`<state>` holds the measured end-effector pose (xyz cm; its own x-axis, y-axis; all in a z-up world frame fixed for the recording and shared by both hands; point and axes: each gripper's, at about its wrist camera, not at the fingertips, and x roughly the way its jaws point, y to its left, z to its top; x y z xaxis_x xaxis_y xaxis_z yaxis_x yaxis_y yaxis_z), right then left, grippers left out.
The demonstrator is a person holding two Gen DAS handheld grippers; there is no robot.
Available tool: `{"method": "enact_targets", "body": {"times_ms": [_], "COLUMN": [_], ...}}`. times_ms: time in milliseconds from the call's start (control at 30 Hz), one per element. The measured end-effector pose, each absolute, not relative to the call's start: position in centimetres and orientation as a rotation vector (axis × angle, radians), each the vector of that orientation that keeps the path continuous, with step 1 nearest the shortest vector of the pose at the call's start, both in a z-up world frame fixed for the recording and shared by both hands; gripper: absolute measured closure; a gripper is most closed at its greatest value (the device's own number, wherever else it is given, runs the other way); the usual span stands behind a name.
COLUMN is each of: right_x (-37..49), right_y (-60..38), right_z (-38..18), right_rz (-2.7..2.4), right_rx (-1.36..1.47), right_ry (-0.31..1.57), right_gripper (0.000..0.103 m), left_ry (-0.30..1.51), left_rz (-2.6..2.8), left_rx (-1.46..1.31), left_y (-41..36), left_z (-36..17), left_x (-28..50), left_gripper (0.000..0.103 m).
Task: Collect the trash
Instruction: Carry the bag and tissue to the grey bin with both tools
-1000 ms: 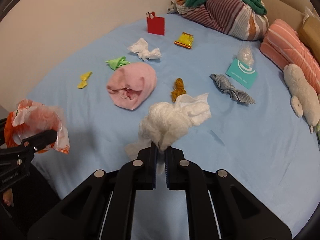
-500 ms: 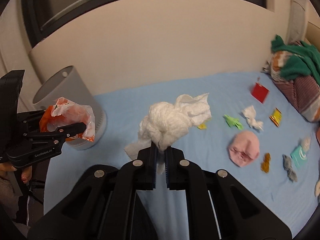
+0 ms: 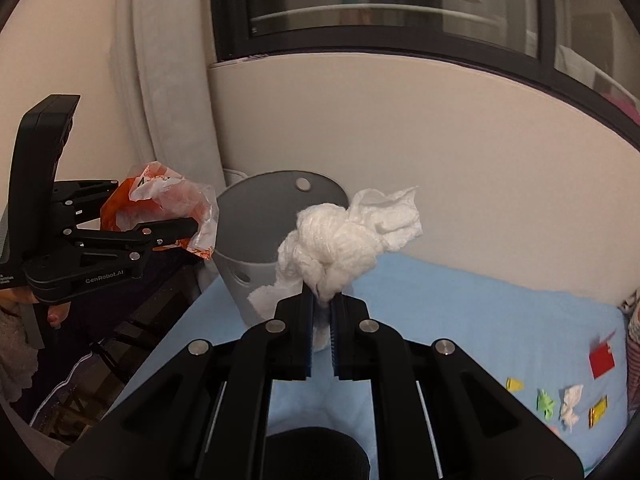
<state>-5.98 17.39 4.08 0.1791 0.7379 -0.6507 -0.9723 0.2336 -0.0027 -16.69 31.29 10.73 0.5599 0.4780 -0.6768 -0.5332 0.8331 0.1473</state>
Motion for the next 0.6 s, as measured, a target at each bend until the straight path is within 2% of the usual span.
{"method": "enact_targets", "body": {"times_ms": [500, 567, 600], "right_x": [-8.7, -8.7, -8.6], "right_y": [28.0, 28.2, 28.3], "right_z": [5.8, 6.1, 6.1], "right_rz": [1.392, 1.391, 1.389], "right_rx": [-0.59, -0.597, -0.6], "right_ry": [0.597, 0.59, 0.59], "right_gripper": [0.096, 0.088, 0.069], "left_ry": [0.766, 0.77, 0.771], "left_rz": [0.656, 0.65, 0.648], "left_rx": [-0.152, -0.16, -0.164], "left_y": [37.5, 38.1, 38.3], "left_z": [10.7, 10.4, 10.4], "left_x": [-19.2, -19.0, -18.9], "left_gripper": [0.067, 0.067, 0.067]}}
